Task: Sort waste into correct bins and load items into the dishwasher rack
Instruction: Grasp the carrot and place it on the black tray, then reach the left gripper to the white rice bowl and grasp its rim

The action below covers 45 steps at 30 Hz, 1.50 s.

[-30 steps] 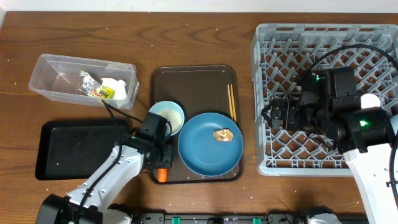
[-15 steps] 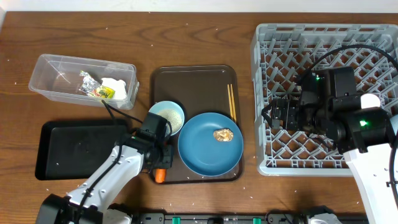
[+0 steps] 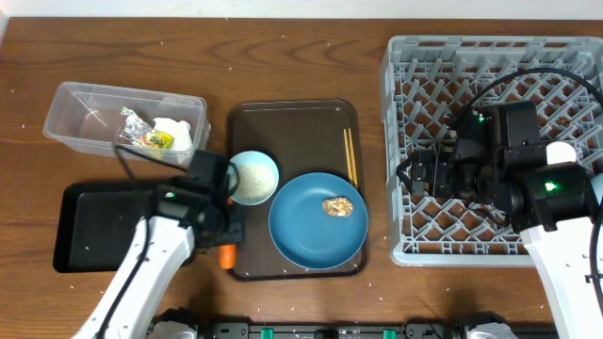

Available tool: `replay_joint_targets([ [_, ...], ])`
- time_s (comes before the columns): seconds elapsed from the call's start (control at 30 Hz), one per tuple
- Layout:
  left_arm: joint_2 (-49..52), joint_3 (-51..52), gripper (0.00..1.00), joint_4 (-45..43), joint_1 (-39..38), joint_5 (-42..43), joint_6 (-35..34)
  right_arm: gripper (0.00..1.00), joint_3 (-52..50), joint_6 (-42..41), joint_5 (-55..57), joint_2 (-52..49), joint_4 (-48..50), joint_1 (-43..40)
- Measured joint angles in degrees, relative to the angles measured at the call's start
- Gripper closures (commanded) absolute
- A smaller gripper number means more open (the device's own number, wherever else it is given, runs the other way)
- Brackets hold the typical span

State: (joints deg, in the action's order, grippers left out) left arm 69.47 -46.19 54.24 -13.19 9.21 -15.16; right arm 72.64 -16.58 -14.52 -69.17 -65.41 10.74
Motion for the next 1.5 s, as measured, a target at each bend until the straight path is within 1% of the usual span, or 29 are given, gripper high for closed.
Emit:
replay_joint_targets([
  [0.23,-3.17,-0.02,0.94,1.14,9.88,-0.92,-0.07,0.07,0.00,0.00,0.00,0.00,0.00,0.00],
  [0.3,-3.39,0.00,0.94,0.50,13.25,-2.64,-1.09,0.08,0.00,0.02,0.00,0.00,0.00,0.00],
  [0.5,-3.41,0.00,0.93,-6.78,23.85,-11.39,-9.11,0.08,0.00,0.00,-0.02,0.00,0.00,0.00],
  [0.53,-3.39,0.00,0.92,-8.87,25.73,-12.66,-10.86,0.08,0.00,0.00,0.00,0.00,-0.02,0.00],
  [0.6,-3.21,0.17,0.85,-11.50,28.37,-14.29,-13.77,0.08,0.00,0.00,0.00,0.00,-0.11,0.00],
  [0.7,-2.25,0.85,0.84,-13.42,31.47,-15.80,-18.47,0.08,0.00,0.00,0.00,0.00,-0.20,0.00],
  [0.73,-1.55,1.09,0.76,-13.38,32.24,-16.13,-20.04,0.07,0.00,0.00,0.00,0.00,-0.22,0.00],
  [0.77,-0.85,1.40,0.61,-13.35,32.79,-16.35,-21.46,0.08,0.00,0.00,0.00,0.00,-0.28,0.00],
  [0.8,-0.35,1.62,0.43,-13.33,33.03,-16.50,-22.32,0.08,0.00,0.00,0.00,0.00,-0.44,0.00],
  [0.83,0.09,1.81,0.29,-13.20,33.09,-16.65,-23.06,0.08,0.00,0.00,0.00,0.00,-0.63,0.00],
  [0.87,0.37,1.84,0.22,-13.18,33.09,-16.65,-23.74,0.07,0.00,0.00,0.00,0.00,-0.72,0.00],
  [0.93,0.50,1.84,0.21,-13.29,33.09,-15.52,-24.13,0.07,0.00,0.02,0.00,0.00,-0.79,0.00],
  [1.1,-0.63,1.77,0.21,-11.56,33.14,-9.88,-21.73,0.07,0.00,0.00,0.00,0.00,-0.79,0.00],
  [1.2,-2.91,0.50,0.25,-10.43,32.94,-6.01,-18.43,0.07,0.00,0.02,0.00,0.00,-0.79,0.00],
  [1.33,-6.80,-3.02,0.28,-10.64,30.05,1.29,-10.75,0.07,0.00,0.02,0.00,0.00,-0.76,0.00],
  [1.43,-8.81,-4.79,0.30,-11.43,24.39,7.21,-3.37,0.07,0.00,0.02,0.00,0.00,-0.76,0.00],
  [1.5,-9.07,-4.96,0.32,-11.67,19.54,9.44,1.38,0.07,0.00,0.02,0.00,0.00,-0.79,0.00],
])
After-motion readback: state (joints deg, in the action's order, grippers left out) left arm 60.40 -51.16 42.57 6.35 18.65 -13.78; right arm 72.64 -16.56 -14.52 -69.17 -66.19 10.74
